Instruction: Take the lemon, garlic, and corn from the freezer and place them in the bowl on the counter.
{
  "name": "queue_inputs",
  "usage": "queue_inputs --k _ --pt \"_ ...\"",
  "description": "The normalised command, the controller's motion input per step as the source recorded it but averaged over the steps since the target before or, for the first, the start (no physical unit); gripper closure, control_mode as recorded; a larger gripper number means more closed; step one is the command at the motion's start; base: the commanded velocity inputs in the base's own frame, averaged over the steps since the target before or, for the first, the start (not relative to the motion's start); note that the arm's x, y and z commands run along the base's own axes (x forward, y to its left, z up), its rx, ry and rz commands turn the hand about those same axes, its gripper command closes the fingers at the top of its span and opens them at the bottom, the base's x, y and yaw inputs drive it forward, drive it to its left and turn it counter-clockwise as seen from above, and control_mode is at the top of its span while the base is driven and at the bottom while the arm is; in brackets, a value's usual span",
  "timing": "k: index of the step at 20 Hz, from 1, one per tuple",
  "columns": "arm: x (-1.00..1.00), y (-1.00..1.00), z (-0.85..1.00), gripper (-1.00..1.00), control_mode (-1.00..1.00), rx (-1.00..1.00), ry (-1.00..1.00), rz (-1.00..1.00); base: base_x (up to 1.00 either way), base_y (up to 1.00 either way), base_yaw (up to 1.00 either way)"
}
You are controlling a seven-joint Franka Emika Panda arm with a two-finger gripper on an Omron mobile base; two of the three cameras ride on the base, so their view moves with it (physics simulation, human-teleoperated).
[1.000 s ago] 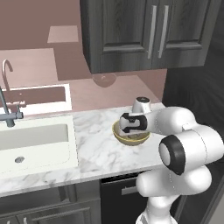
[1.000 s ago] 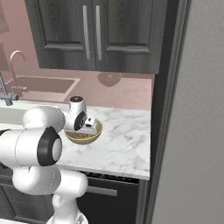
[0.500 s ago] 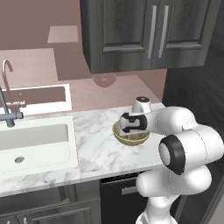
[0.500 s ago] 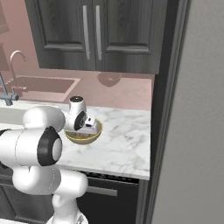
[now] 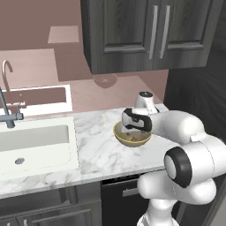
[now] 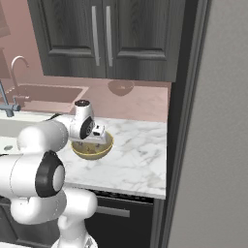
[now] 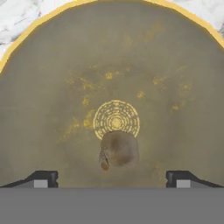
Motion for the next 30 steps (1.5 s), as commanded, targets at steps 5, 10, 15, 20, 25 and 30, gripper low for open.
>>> queue_inputs --k 5,10,15,20,25,30 --pt "-0.5 0.0 0.49 -1.0 -1.0 0.0 -0.11 0.0 0.0 0.0 0.0" --pt "-0.76 0.0 0.2 -1.0 -1.0 0.0 -0.25 0.0 0.0 0.0 0.0" --pt "-0.65 0.0 0.24 -1.0 -1.0 0.0 -0.24 0.0 0.0 0.0 0.0" --pt "-0.35 0.0 0.2 -1.0 -1.0 0.0 -0.1 0.0 0.0 0.0 0.0" --pt "-0.45 0.0 0.28 -1.0 -1.0 0.0 -0.01 0.0 0.0 0.0 0.0" --pt "-0.38 0.0 0.48 -1.0 -1.0 0.0 0.05 0.0 0.0 0.0 0.0"
